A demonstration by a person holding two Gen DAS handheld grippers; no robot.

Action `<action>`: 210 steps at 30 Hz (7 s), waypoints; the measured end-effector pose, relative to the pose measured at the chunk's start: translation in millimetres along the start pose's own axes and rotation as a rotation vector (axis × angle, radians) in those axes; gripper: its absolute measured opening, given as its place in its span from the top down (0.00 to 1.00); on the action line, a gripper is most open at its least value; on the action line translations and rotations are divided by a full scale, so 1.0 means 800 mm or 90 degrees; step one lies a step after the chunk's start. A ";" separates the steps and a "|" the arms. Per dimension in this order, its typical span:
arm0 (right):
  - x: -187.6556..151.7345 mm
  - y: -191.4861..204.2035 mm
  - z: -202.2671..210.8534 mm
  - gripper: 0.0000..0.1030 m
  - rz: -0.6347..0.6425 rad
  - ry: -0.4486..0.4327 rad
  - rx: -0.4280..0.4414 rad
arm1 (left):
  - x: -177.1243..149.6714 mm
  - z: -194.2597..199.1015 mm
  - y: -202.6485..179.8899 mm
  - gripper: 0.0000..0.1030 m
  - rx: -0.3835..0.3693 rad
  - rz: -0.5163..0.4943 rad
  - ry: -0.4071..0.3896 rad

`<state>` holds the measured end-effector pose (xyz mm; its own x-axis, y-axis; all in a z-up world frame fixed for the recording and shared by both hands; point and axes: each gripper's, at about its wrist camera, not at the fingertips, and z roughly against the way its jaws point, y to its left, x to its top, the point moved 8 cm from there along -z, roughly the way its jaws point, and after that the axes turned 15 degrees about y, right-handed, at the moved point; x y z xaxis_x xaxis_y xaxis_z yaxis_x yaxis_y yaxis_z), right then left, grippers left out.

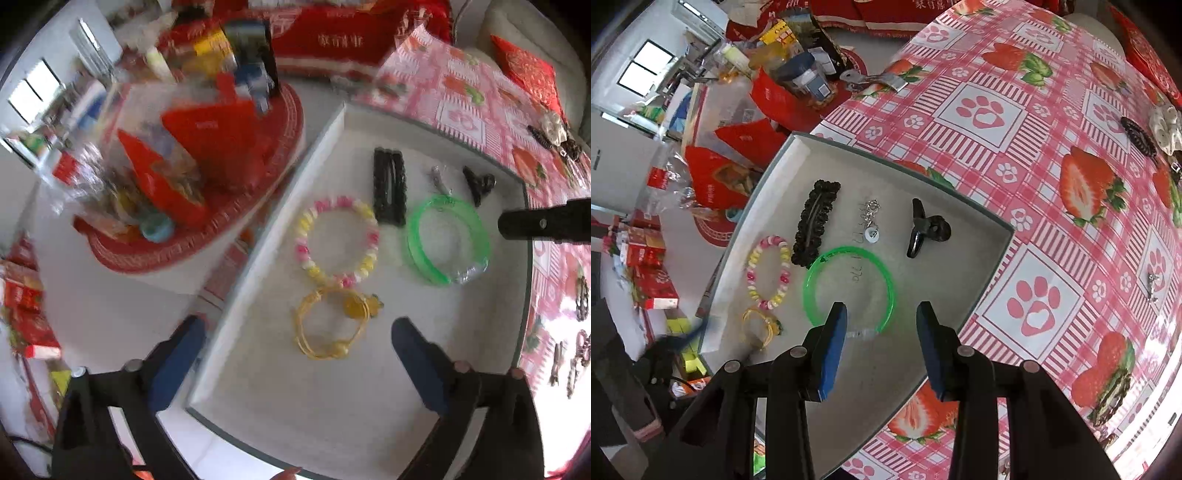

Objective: Organize jewelry
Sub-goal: 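Open the right tool to drop the bangle in the tray while the left tool releases the hair tie, then move the left tool to the beige hair clip while the right tool approaches the brown coil hair tie, then grasp the beige hair clip with the left tool while the right tool grasps the brown coil hair tie, then carry the beige clip in the left tool while the right tool carries the coil hair tie to the tray, then open the right tool to drop the coil hair tie in the tray while the left tool releases the clip, then move the left tool to the braided beige bracelet while the right tool approaches the silver star hair clip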

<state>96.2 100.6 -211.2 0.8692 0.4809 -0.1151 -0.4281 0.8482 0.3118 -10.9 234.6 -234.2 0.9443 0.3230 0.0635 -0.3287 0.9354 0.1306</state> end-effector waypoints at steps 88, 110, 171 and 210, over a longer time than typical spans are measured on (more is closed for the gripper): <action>-0.253 -0.295 -0.015 0.88 -0.360 -0.024 -0.026 | -0.113 0.010 -0.398 0.76 -0.074 -0.364 0.093; -0.275 -0.297 0.041 0.89 -0.339 -0.082 0.031 | -0.094 0.078 -0.354 0.76 -0.178 -0.311 0.049; -0.028 0.086 -0.085 0.78 0.075 0.097 0.048 | -0.056 -0.038 0.010 0.76 -0.069 0.056 0.092; -0.167 -0.139 0.034 0.22 -0.200 -0.048 0.052 | -0.018 0.063 -0.144 0.00 -0.067 -0.137 0.005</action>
<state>34.1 -63.8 -205.0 0.9727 0.1782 -0.1485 -0.1174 0.9303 0.3474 12.5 114.5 -200.2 0.9927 0.1152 0.0368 -0.1166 0.9925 0.0367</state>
